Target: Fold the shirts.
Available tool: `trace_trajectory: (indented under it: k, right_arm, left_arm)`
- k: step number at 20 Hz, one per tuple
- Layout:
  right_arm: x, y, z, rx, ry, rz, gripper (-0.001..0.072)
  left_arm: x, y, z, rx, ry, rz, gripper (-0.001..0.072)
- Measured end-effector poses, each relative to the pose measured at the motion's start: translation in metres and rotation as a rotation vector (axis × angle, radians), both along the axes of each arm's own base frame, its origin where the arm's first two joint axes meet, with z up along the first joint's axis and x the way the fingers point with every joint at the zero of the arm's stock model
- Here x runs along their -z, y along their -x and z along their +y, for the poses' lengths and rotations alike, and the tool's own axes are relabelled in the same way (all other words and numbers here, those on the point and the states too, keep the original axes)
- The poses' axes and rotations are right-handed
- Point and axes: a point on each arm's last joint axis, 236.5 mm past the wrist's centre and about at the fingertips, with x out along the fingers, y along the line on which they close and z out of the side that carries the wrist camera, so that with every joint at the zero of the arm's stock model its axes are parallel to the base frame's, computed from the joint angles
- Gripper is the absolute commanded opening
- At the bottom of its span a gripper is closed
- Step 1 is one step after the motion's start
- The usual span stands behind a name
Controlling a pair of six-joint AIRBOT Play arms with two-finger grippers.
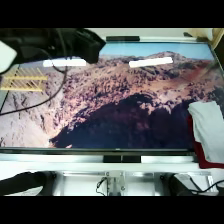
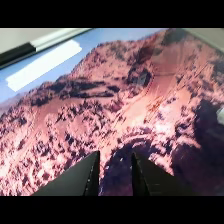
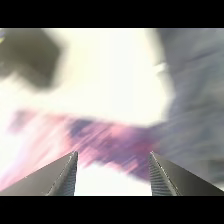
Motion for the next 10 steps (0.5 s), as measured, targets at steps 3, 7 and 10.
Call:
trace_trajectory:
  k: [3,7,10]
  right_arm:
    - [0.03,-0.085,0.064,-0.378,-0.139,0.024,0.0542]
    - [0.103,-0.172,0.179,-0.811,-0.206,0.344,0.0543]
    - [0.177,-0.201,0.269,-1.068,-0.213,0.605,0.0543]
  left_arm:
    - [0.053,-0.013,0.012,-0.036,-0.119,0.129,0.0297]
    - [0.162,-0.013,0.08,-0.228,-0.386,0.471,0.049]
    - [0.23,0.023,0.13,-0.327,-0.568,0.701,0.0684]
